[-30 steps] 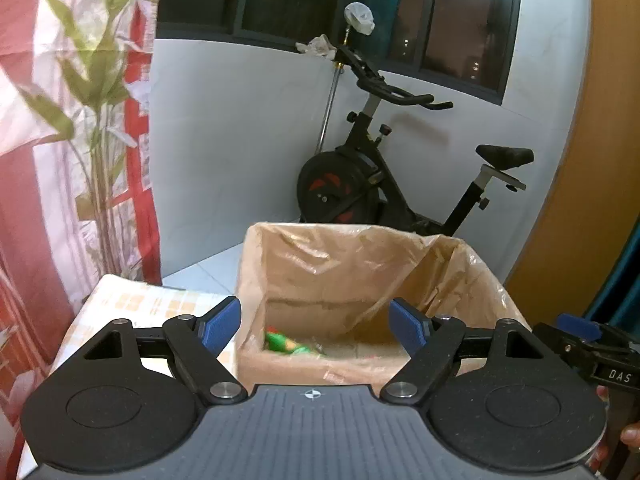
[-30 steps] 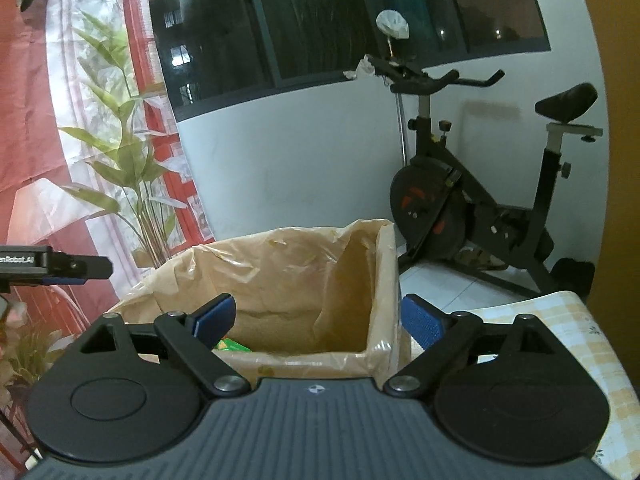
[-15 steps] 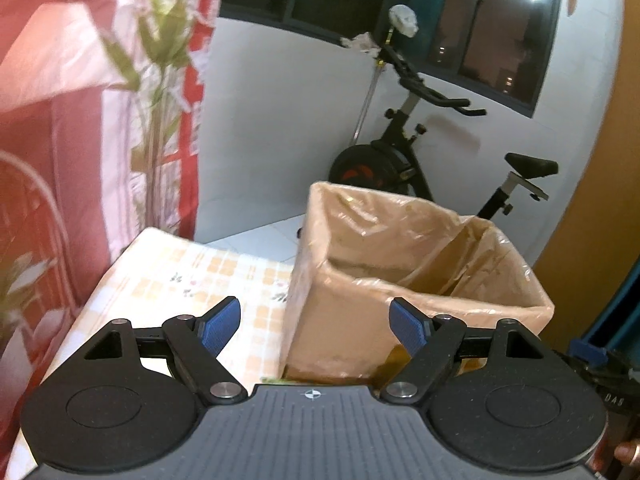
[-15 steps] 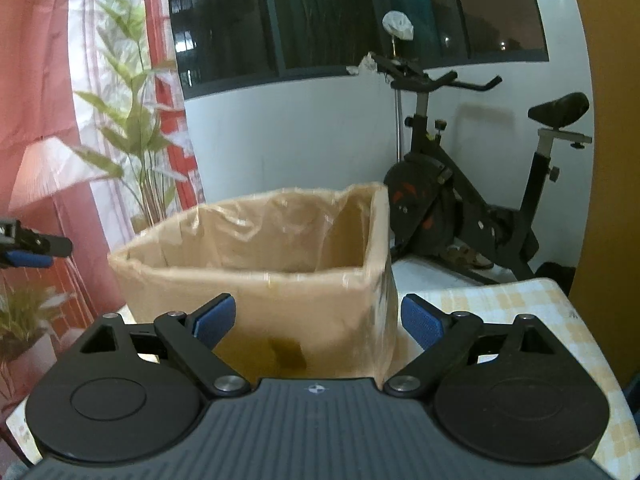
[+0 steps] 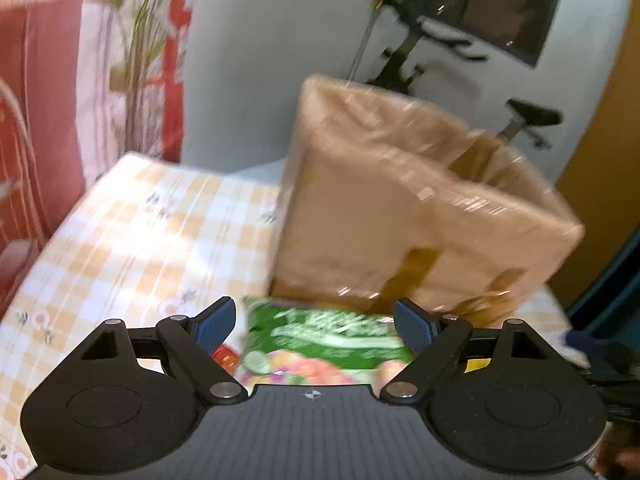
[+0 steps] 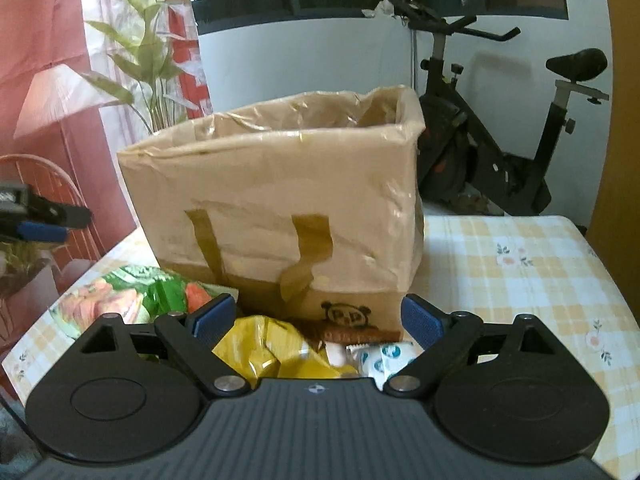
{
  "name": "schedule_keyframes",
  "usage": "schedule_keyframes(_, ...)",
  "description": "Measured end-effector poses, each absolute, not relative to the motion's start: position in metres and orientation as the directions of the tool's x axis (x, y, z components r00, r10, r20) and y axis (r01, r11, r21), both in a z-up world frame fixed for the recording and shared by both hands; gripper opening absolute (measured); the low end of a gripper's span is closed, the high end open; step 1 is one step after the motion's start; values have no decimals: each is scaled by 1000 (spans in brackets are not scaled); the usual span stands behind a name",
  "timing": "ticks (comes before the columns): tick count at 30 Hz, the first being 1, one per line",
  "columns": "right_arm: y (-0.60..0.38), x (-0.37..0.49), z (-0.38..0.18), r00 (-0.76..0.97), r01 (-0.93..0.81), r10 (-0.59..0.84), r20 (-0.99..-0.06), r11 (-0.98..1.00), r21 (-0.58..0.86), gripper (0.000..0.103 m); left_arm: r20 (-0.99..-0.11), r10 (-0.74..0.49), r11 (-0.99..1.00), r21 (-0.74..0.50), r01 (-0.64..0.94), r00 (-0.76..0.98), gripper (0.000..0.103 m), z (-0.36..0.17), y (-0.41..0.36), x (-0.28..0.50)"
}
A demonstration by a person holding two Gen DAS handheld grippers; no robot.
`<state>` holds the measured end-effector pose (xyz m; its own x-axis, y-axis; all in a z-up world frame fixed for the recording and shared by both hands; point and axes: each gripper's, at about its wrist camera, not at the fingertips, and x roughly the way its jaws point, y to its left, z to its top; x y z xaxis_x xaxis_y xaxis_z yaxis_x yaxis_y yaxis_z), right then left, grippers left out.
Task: Organize snacks
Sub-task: 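Grasp the cucumber chip bag with the left tool while the right tool grasps the yellow bag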
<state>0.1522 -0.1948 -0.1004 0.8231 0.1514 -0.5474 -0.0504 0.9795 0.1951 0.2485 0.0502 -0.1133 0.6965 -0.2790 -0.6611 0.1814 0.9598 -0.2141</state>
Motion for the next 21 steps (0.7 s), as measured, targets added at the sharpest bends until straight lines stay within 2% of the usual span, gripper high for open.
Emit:
schedule_keyframes(5, -201, 147, -103, 821, -33, 138, -554, 980, 194, 92, -727, -339, 940, -285, 186, 598, 88, -137, 60, 255)
schedule_keyframes(14, -198, 148, -112, 799, -30, 151, -583, 977, 212, 92, -734, -352, 936, -270, 226, 581, 98, -156, 57, 241)
schedule_keyframes(21, -197, 148, -112, 793, -28, 148, -590, 978, 208, 92, -743, -394, 918, -296, 263, 541, 100, -172, 44, 240)
